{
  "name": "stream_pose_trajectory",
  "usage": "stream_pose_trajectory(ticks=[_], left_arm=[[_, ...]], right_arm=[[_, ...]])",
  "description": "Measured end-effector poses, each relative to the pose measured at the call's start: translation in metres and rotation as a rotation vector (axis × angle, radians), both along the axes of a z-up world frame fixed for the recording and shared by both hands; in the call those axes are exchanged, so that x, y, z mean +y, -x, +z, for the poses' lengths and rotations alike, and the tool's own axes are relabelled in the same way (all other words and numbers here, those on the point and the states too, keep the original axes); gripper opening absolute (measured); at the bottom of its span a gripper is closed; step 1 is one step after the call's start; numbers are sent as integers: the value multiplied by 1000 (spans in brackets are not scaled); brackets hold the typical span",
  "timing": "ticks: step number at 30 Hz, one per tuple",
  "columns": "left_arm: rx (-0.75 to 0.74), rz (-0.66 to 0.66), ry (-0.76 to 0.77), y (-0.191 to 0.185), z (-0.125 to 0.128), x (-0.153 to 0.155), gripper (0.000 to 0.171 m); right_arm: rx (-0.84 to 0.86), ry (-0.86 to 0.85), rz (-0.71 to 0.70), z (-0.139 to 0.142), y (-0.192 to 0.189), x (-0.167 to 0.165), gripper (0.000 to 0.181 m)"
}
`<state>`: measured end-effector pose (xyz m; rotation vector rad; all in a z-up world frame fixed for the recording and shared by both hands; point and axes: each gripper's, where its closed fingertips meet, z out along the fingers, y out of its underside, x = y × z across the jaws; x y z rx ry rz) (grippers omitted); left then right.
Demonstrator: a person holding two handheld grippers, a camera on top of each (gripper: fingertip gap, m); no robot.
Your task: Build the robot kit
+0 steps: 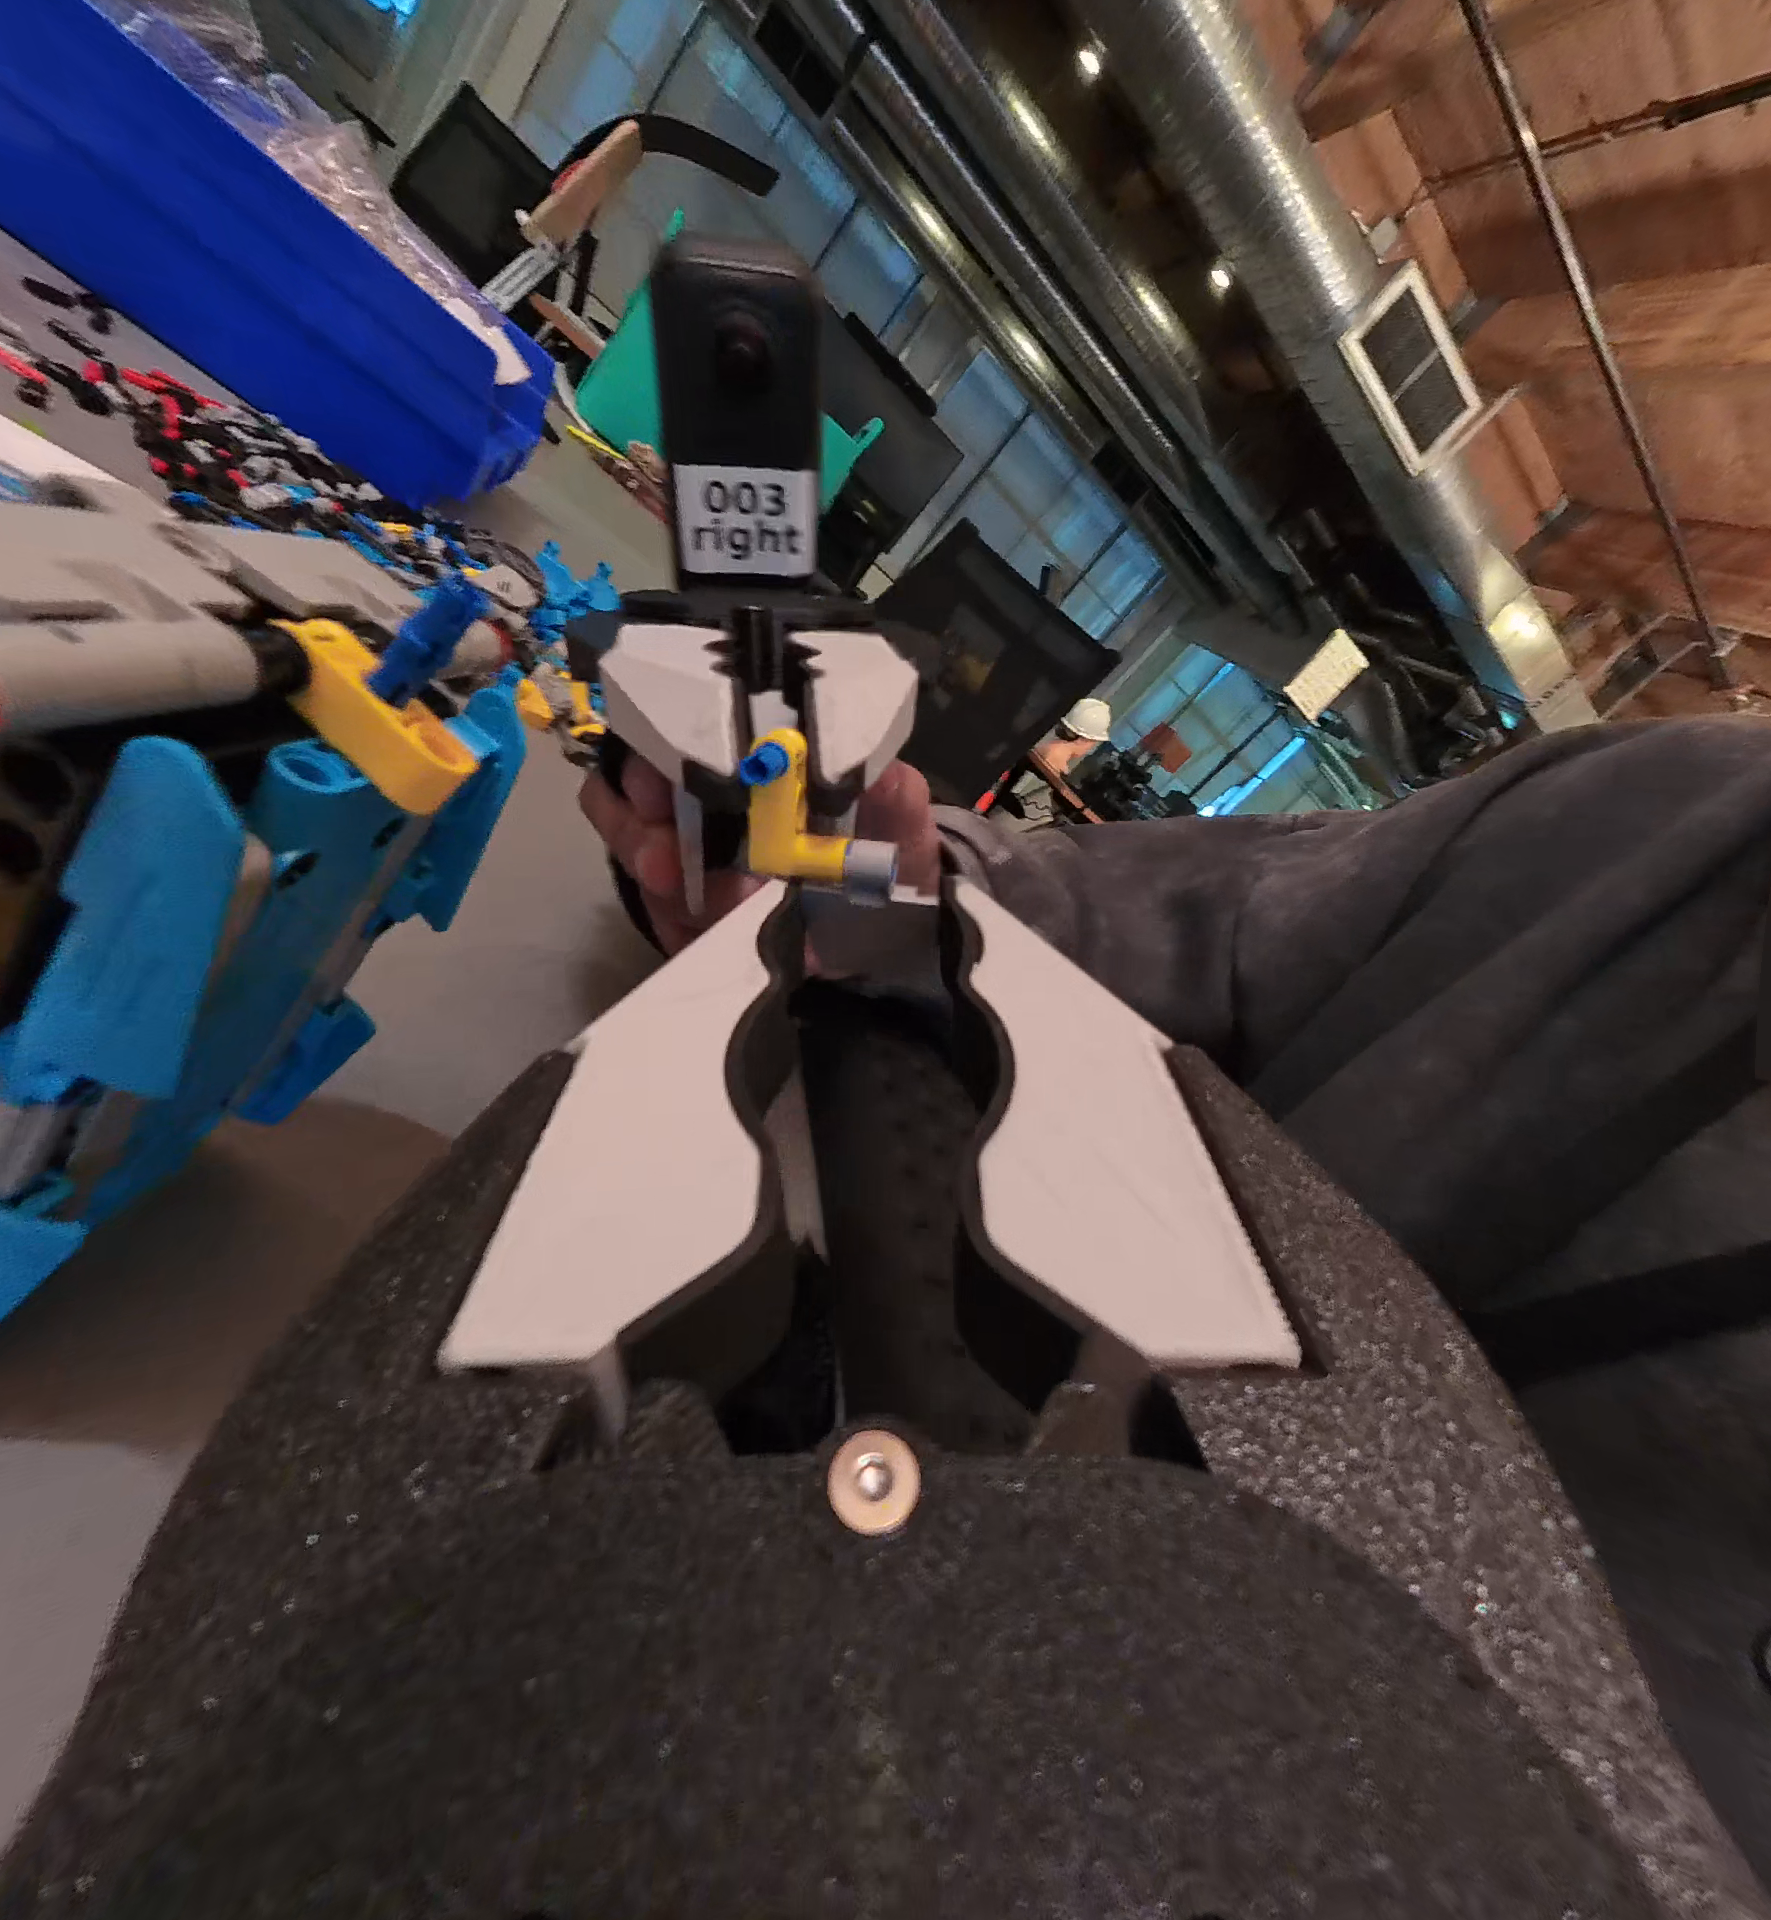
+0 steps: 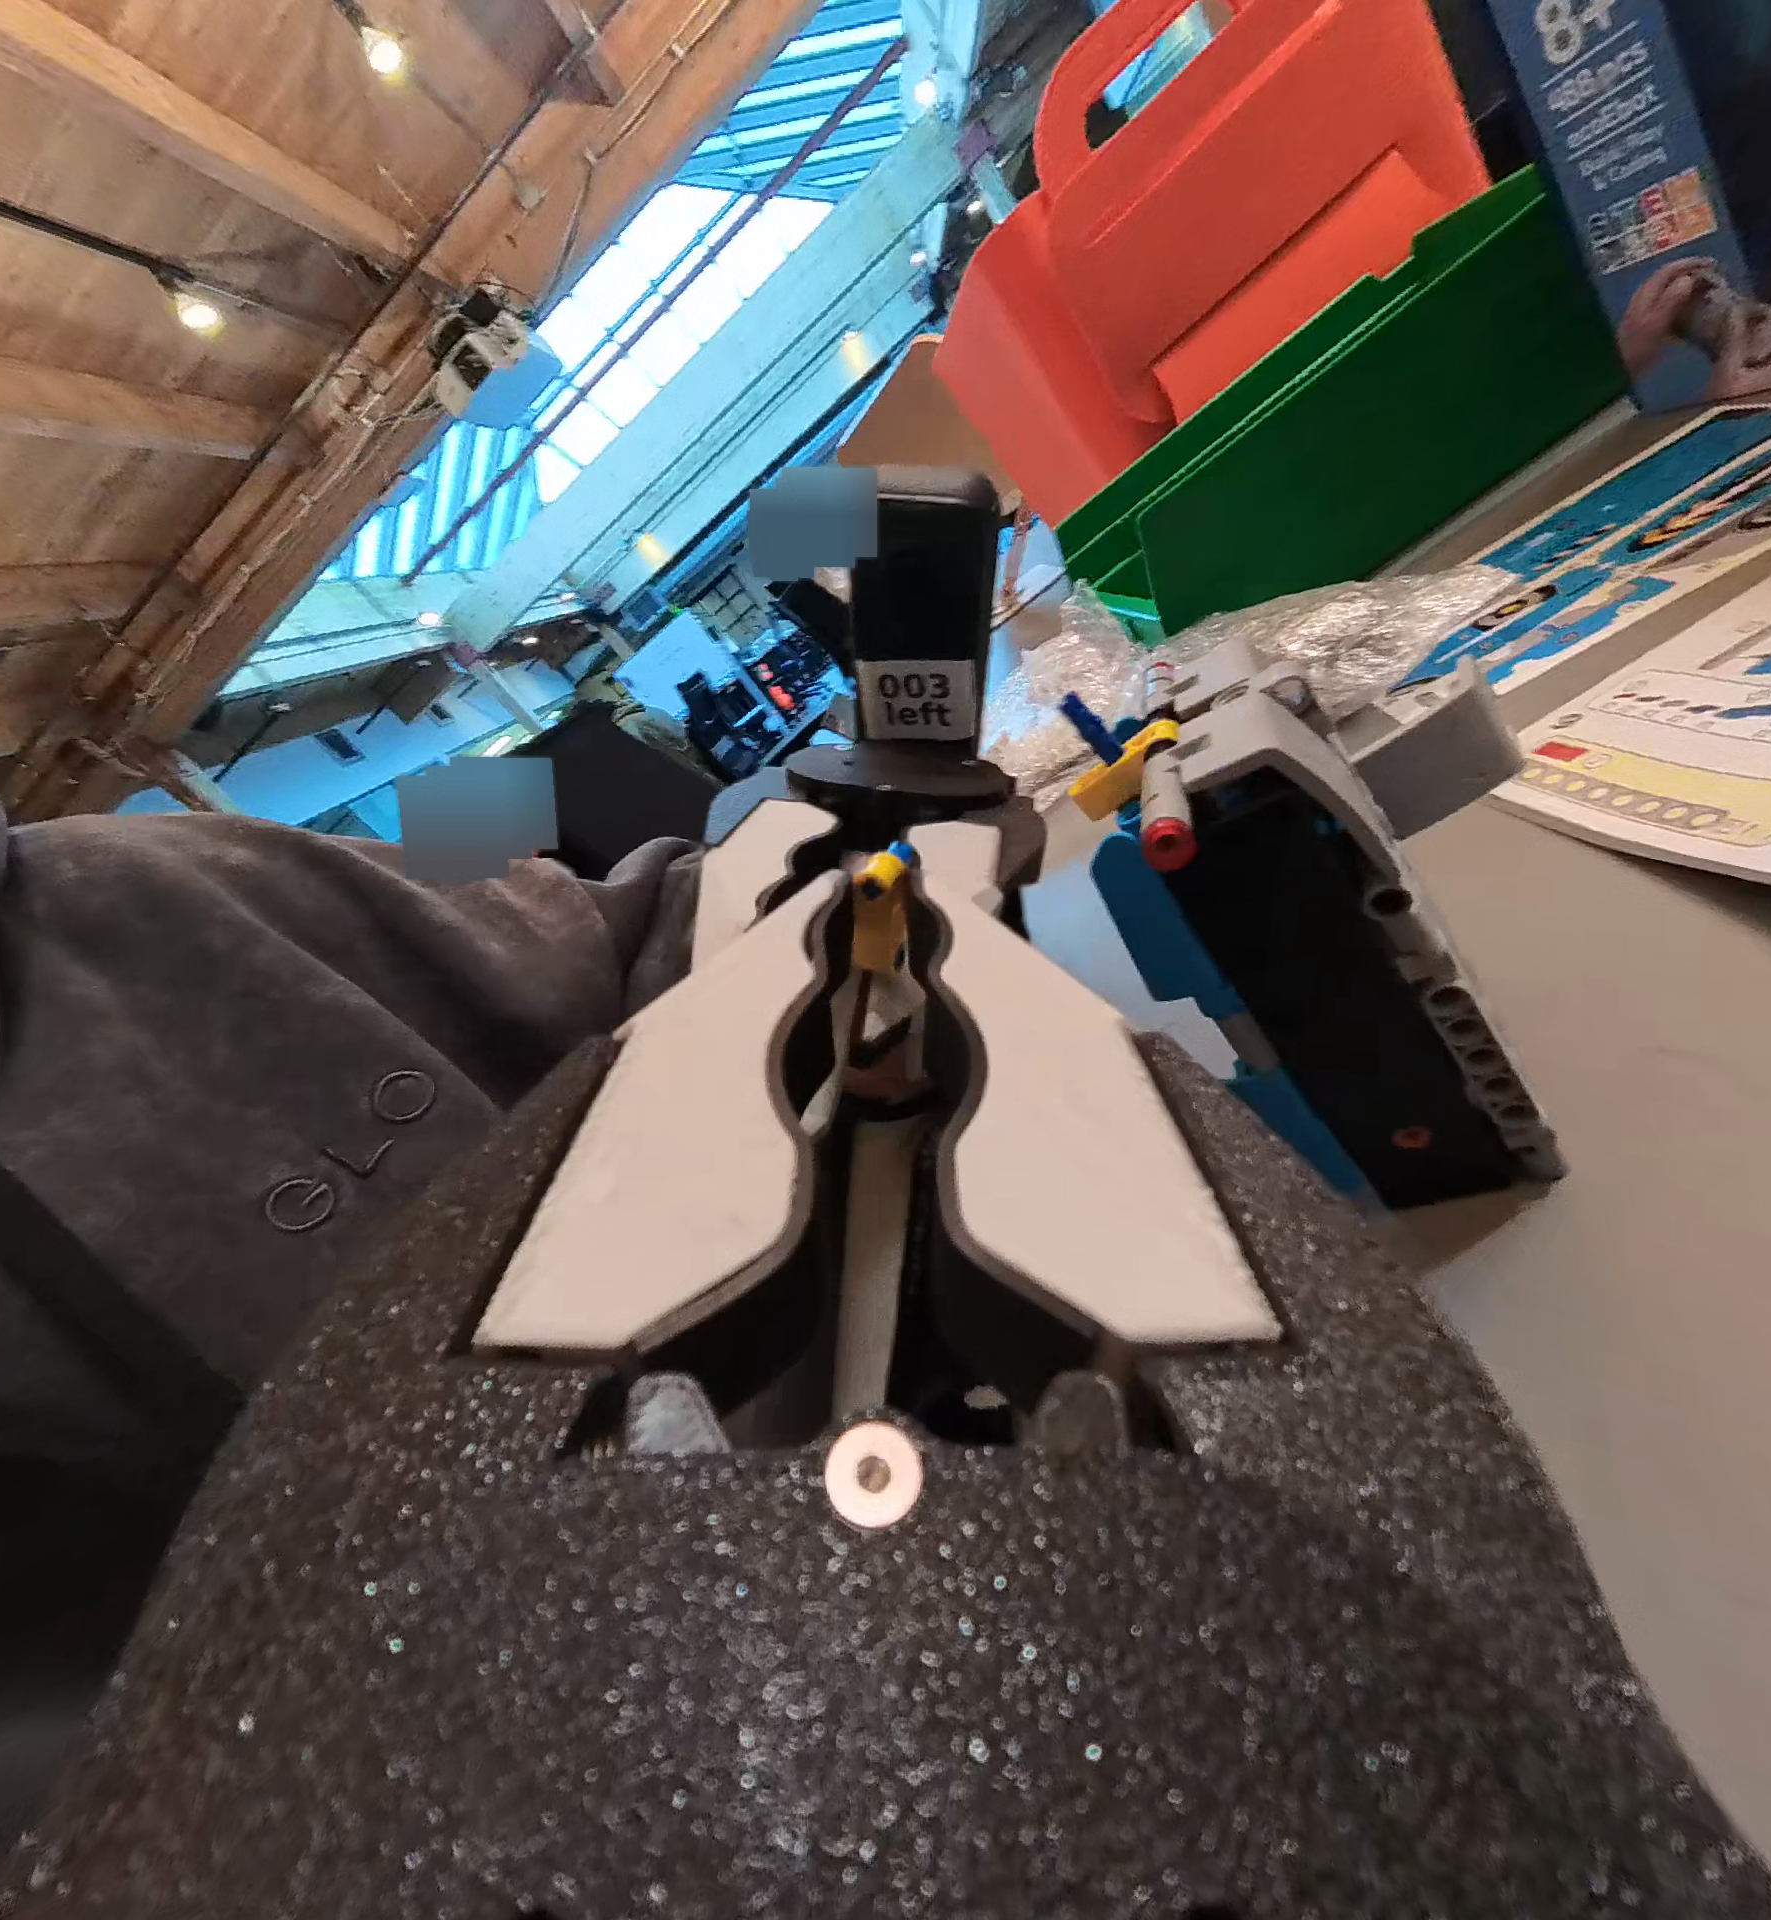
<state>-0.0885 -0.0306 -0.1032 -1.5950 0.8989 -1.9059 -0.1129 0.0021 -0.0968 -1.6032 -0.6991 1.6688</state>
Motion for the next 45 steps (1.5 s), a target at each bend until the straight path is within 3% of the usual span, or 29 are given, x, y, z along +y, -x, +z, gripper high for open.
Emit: stream_pose_trajectory(ticks=[3, 6, 15, 22, 25, 27, 30, 34, 45], left_arm=[[32, 89, 16, 3, -7, 18, 24], [42, 110, 43, 5, -10, 24, 25], [36, 86, 51, 4, -9, 20, 25], [54, 58, 1, -1, -10, 10, 24], [106, 5, -120, -2, -18, 1, 44], [158, -80, -225, 3, -27, -9, 45], [140, -28, -289, 11, -23, 5, 45], [94, -3, -234, 15, -18, 16, 44], [132, -25, -236, 11, -25, 11, 44]], right_arm=[[-51, 15, -150, -8, -5, 18, 10], [5, 80, -218, -6, -9, 26, 6], [3, 95, -169, -8, -1, 20, 15], [-19, 63, -147, -6, -2, 15, 7], [-42, 78, -135, -11, -12, 18, 7], [-76, 132, -129, -22, -27, 26, 7], [-69, 266, -160, -38, -47, 39, 6], [-28, 373, -143, -45, -46, 42, 7], [-18, 370, -113, -42, -38, 38, 7]])
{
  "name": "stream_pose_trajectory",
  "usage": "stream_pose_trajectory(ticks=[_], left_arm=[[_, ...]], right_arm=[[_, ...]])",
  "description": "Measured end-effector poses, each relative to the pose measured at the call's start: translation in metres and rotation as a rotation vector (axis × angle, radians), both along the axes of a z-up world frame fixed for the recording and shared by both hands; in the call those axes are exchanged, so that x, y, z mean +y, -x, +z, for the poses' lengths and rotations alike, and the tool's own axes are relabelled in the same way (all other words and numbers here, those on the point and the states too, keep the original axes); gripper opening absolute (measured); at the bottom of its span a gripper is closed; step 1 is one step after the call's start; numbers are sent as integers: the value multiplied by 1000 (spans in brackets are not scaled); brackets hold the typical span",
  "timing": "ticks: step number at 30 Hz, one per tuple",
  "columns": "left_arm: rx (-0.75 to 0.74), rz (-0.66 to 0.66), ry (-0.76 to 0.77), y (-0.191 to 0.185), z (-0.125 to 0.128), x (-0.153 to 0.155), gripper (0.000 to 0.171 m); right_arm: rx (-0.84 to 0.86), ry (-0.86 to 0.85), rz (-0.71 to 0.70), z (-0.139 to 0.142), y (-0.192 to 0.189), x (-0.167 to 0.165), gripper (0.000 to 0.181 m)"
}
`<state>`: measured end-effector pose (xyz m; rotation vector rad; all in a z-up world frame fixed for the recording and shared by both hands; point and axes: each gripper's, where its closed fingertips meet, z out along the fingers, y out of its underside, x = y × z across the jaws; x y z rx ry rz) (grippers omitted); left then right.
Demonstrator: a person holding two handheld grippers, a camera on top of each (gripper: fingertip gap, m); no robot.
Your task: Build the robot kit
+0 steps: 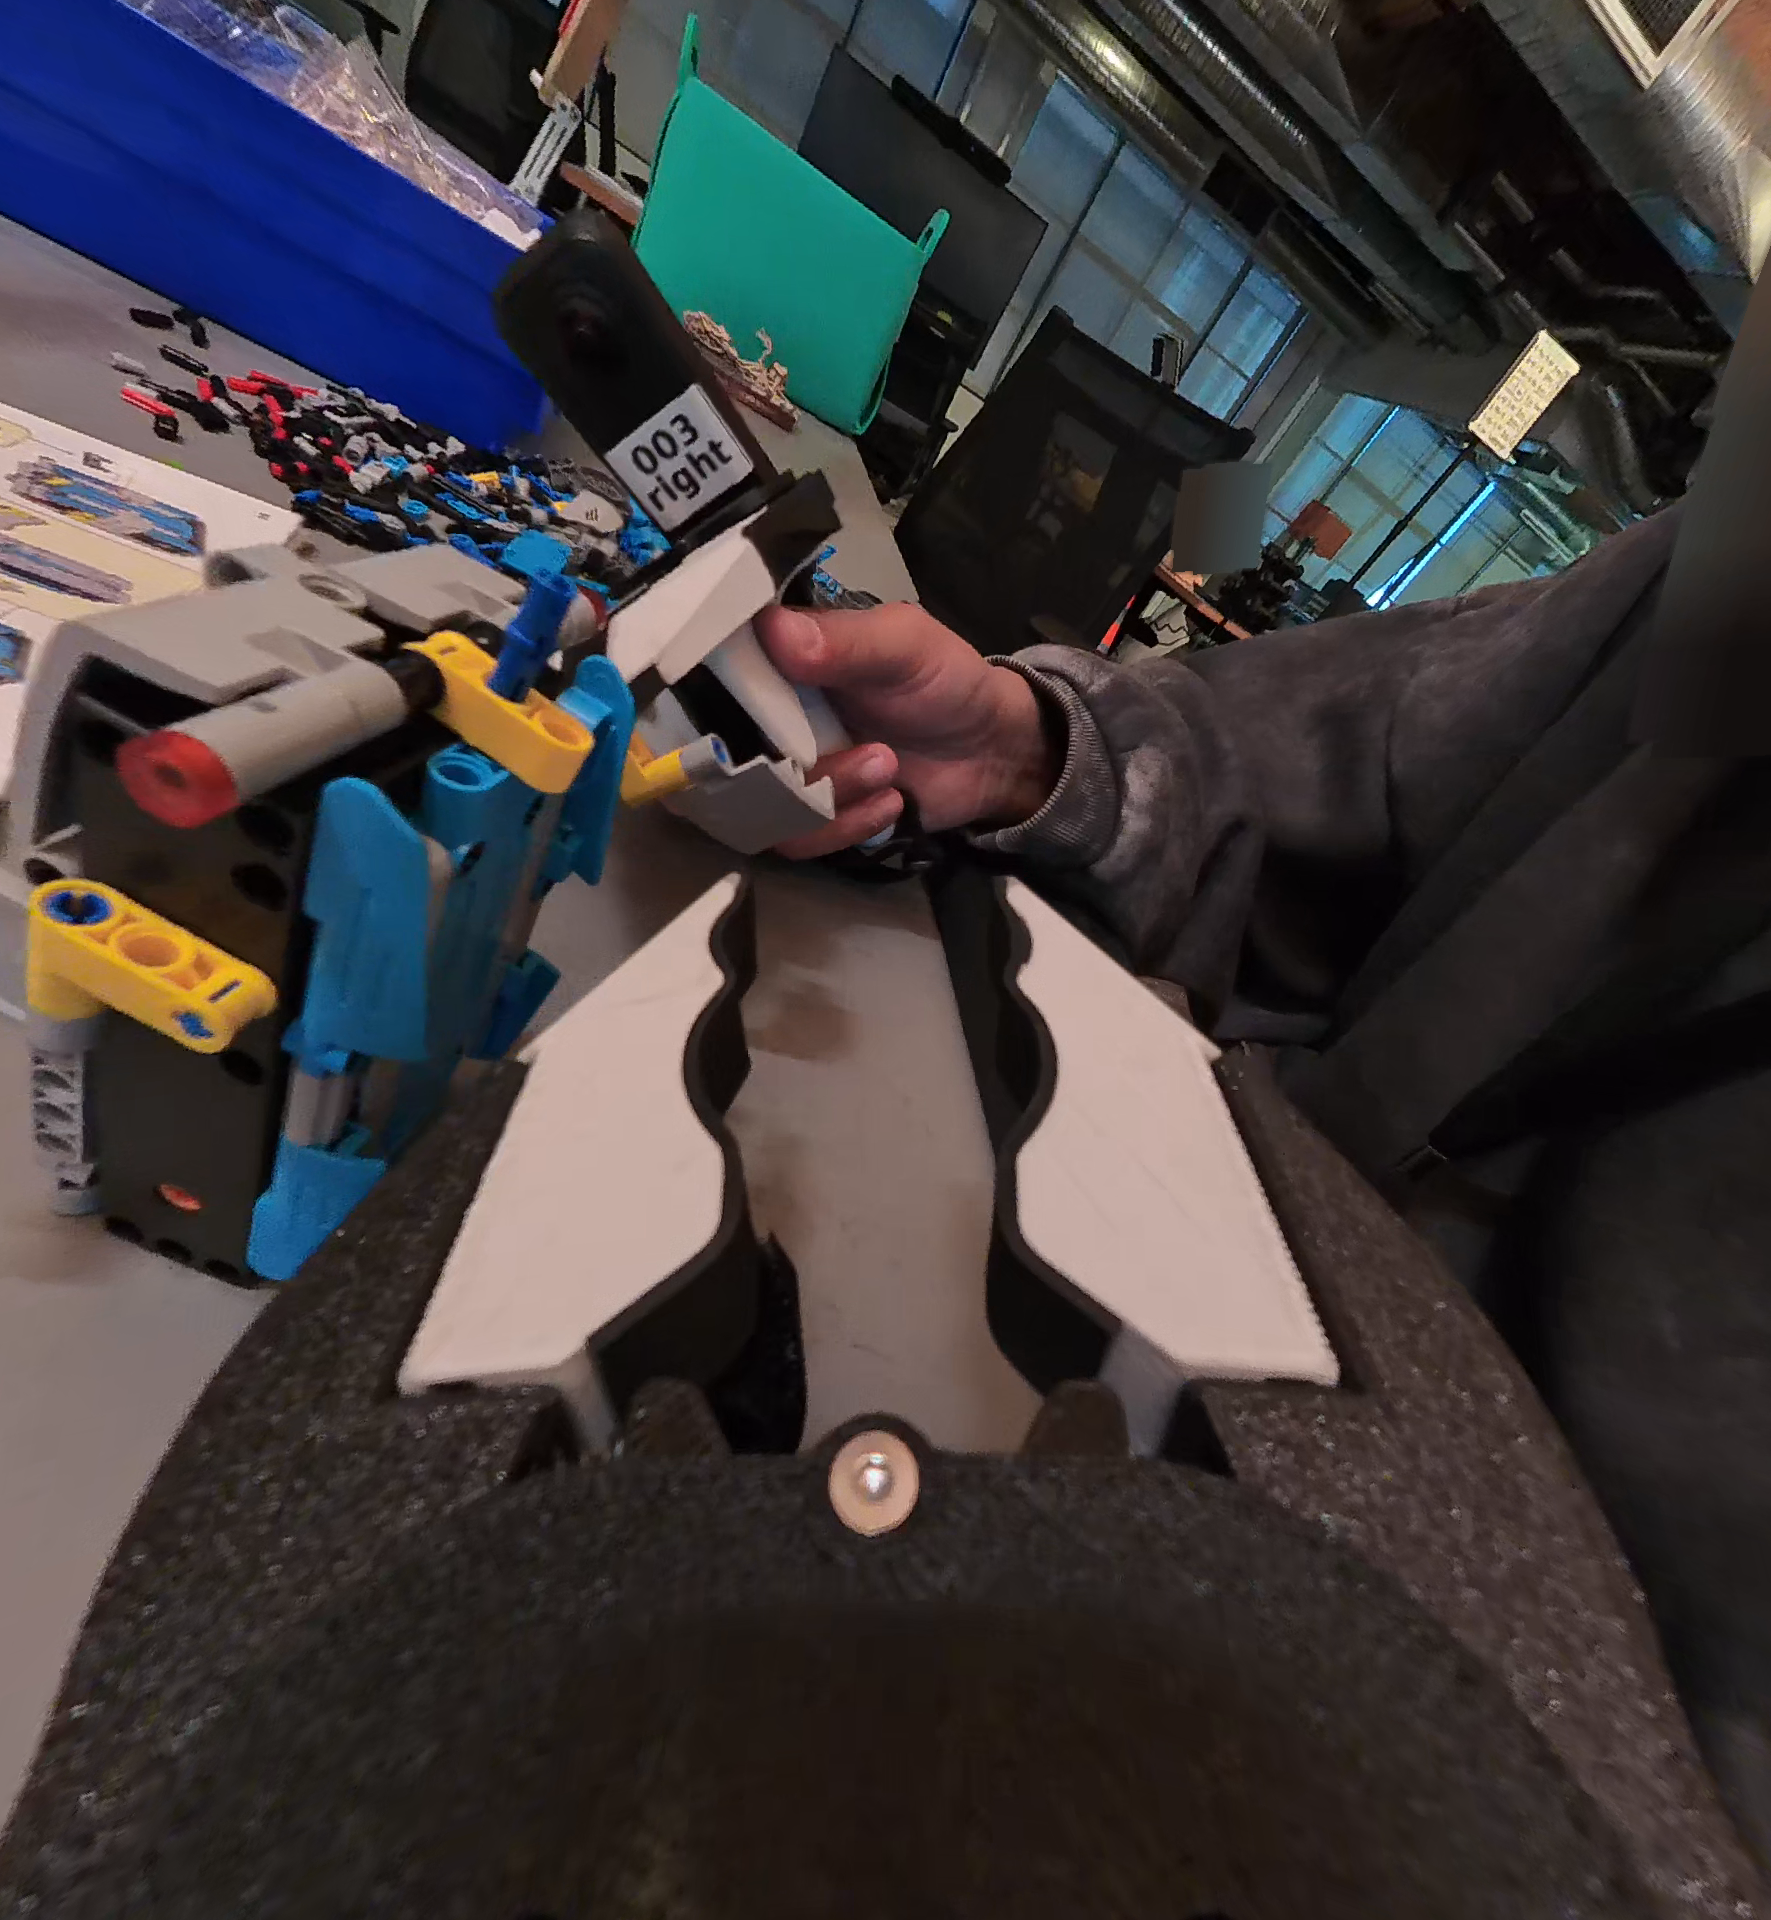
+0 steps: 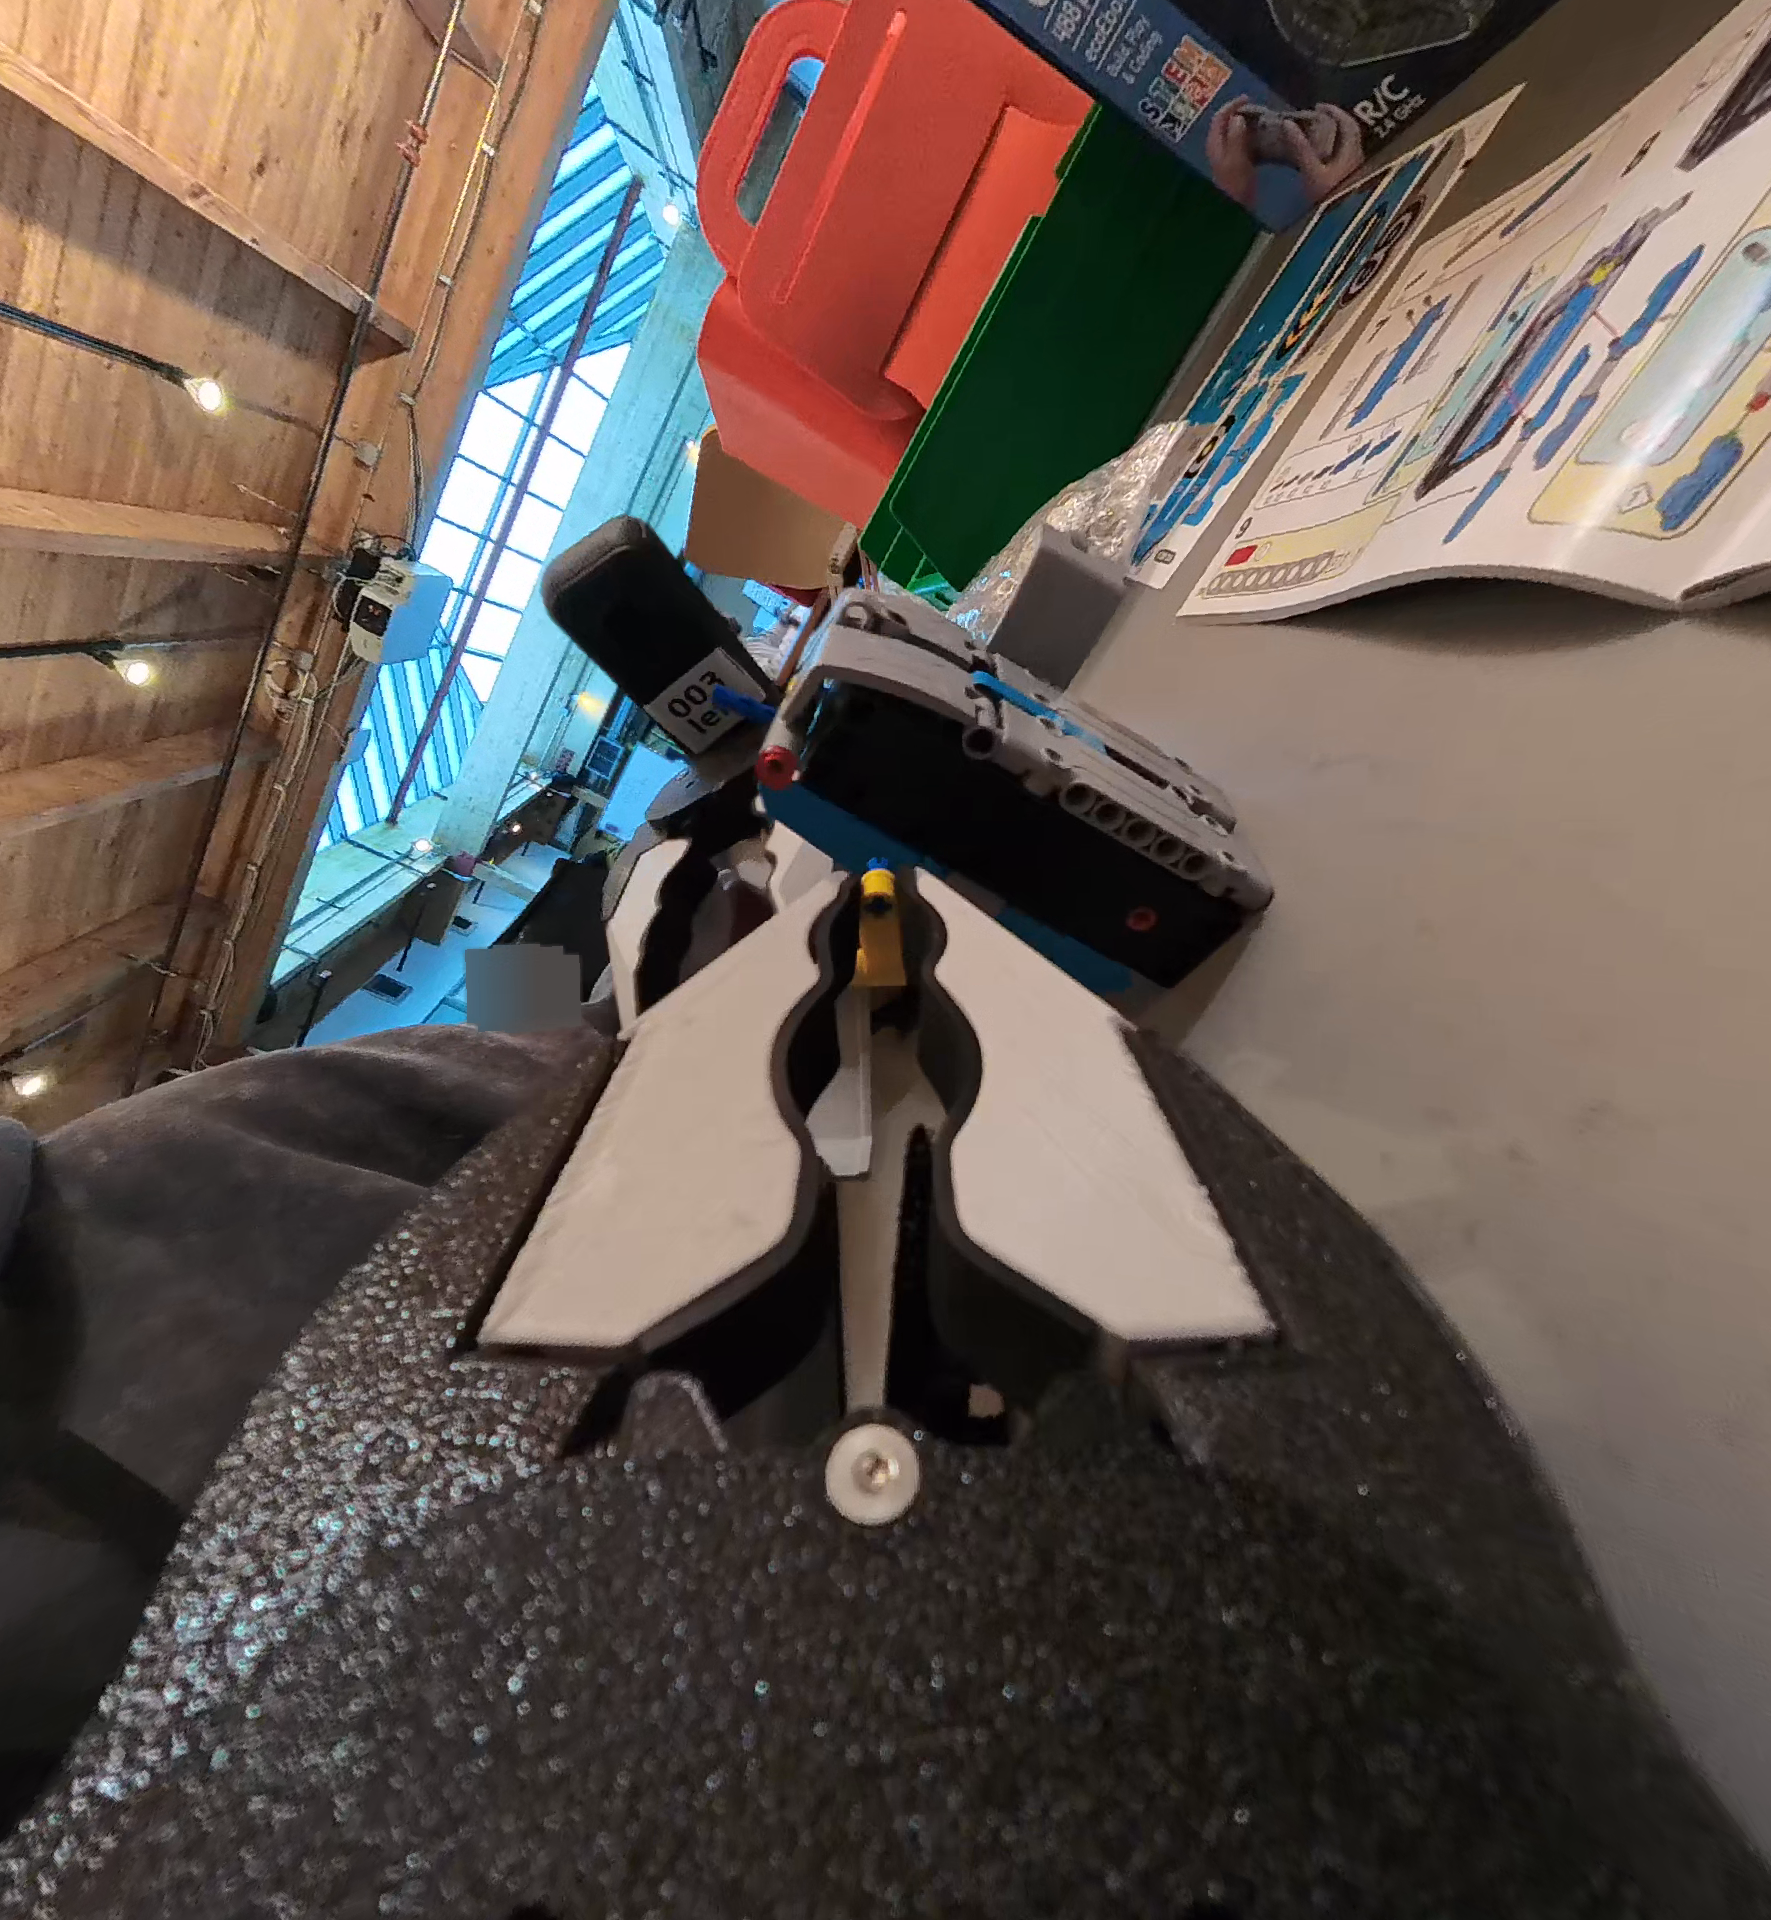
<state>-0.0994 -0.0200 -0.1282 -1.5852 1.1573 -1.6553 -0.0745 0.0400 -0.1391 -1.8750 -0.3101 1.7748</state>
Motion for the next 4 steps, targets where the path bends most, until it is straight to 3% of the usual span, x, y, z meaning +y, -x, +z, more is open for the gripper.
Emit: stream_pose_trajectory(ticks=[4], left_arm=[[18, -14, -28, -2, -2, -6, 44]], right_arm=[[-1, 6, -5, -1, -1, 1, 7]])
